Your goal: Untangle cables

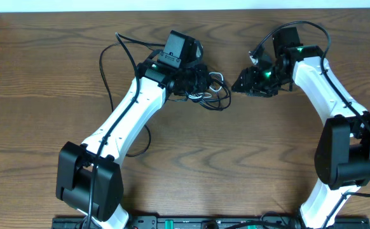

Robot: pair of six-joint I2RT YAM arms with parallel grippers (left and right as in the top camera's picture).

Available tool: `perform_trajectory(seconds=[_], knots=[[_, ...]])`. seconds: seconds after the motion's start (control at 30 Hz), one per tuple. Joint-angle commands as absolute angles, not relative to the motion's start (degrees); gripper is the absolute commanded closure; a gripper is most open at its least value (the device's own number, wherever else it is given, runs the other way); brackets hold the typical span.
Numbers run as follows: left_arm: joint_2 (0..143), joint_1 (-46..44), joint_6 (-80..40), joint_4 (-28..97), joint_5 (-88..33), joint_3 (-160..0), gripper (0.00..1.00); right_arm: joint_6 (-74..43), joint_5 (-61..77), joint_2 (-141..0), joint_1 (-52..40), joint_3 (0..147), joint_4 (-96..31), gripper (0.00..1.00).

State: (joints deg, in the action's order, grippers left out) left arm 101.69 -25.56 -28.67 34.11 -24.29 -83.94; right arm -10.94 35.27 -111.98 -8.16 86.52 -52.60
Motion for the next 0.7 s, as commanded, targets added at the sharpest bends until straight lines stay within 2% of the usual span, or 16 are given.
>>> perform_trajectory(seconds=[0.0, 0.27, 0.67], knots=[[102.24, -25.34, -30.13, 34.13, -19.16, -84.75, 0.92, -10.02, 38.13, -110.34, -8.49, 87.33, -52.49, 0.45], [102.24, -25.32, -36.88, 34.0, -12.6, -84.75, 0.93, -14.96, 37.63, -110.34, -11.29, 87.31, -52.4, 0.45], [102.21, -24.64, -46.68, 33.36, -13.28, -84.77, 0.93, -23.49, 32.14, -110.65, -17.41, 87.26, -49.76, 0.46]])
